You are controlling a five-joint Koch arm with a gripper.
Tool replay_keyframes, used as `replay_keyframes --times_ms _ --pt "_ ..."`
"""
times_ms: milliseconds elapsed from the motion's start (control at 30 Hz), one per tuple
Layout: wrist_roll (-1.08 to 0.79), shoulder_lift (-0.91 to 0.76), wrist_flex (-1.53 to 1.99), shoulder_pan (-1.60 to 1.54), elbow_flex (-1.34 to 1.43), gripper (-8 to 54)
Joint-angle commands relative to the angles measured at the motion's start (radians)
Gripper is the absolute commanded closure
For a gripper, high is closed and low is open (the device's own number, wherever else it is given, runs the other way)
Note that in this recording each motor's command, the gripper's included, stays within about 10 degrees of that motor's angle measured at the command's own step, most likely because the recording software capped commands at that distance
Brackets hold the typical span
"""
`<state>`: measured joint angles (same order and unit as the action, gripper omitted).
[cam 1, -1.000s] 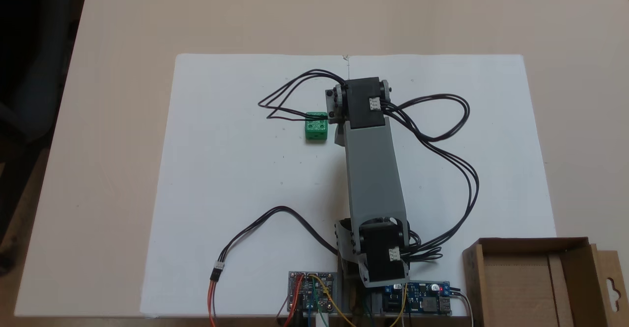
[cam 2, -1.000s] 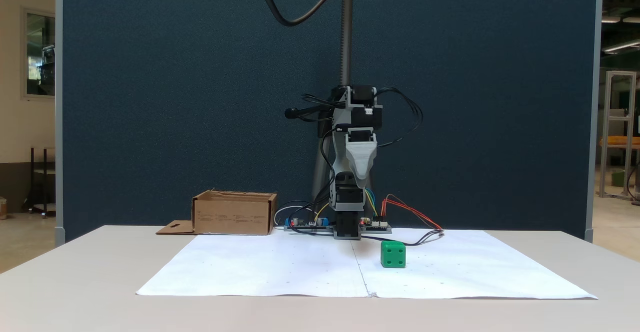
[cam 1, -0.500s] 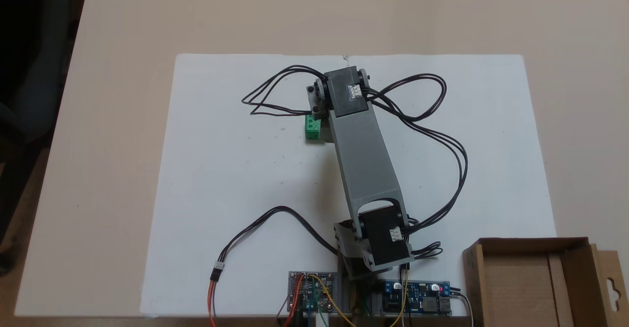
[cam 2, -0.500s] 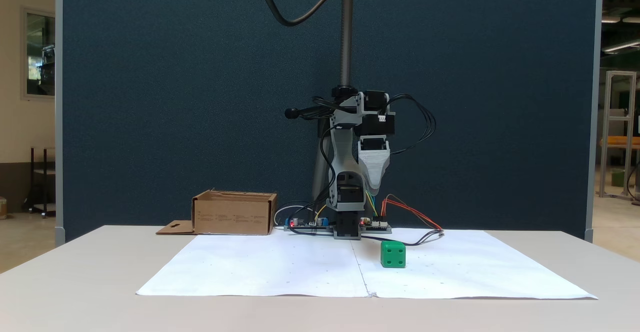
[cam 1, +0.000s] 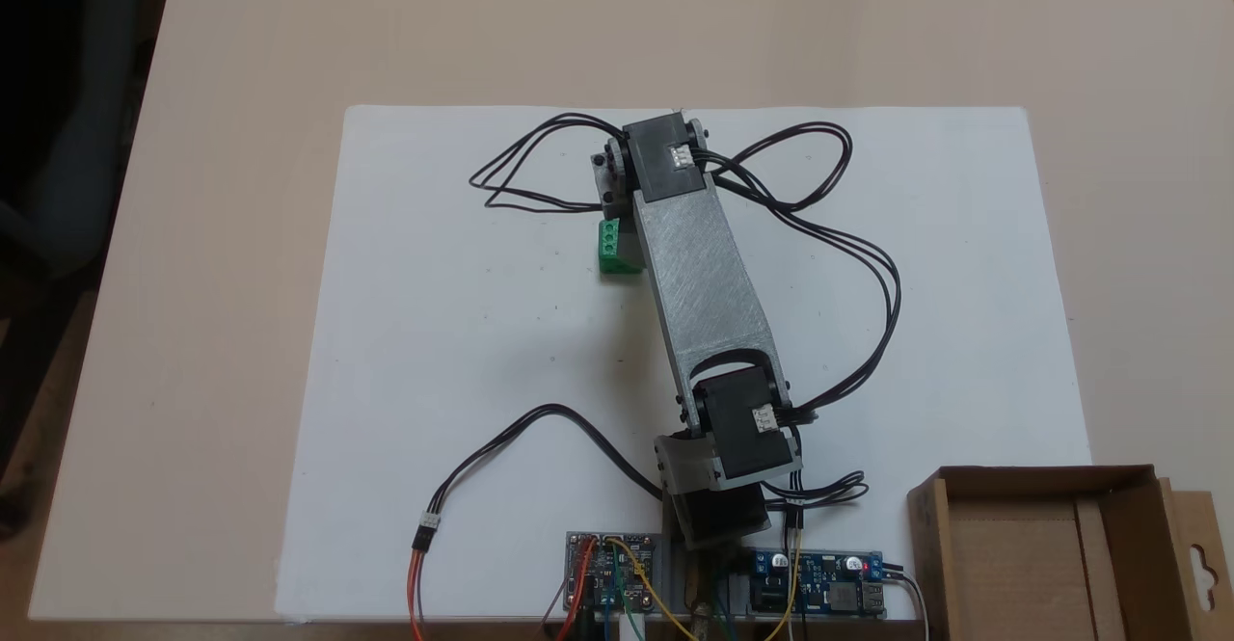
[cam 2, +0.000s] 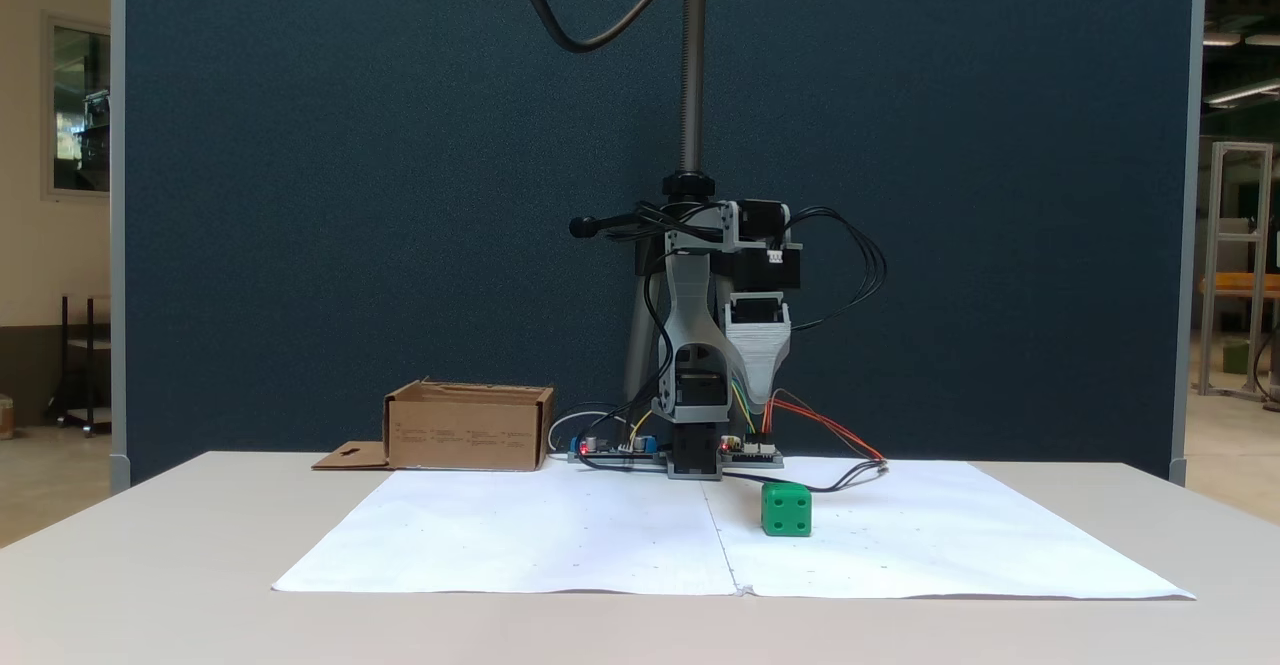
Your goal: Grasp a green dice and put it in the bin.
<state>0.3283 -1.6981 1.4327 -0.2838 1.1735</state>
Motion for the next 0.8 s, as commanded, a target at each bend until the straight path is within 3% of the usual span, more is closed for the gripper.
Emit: replay_keyframes --times_ms 0,767 --pt "0.069 0.006 -0.035 -0.020 -0.071 2.4" --pt "0.101 0.146 -0.210 -0.097 0.026 2.4"
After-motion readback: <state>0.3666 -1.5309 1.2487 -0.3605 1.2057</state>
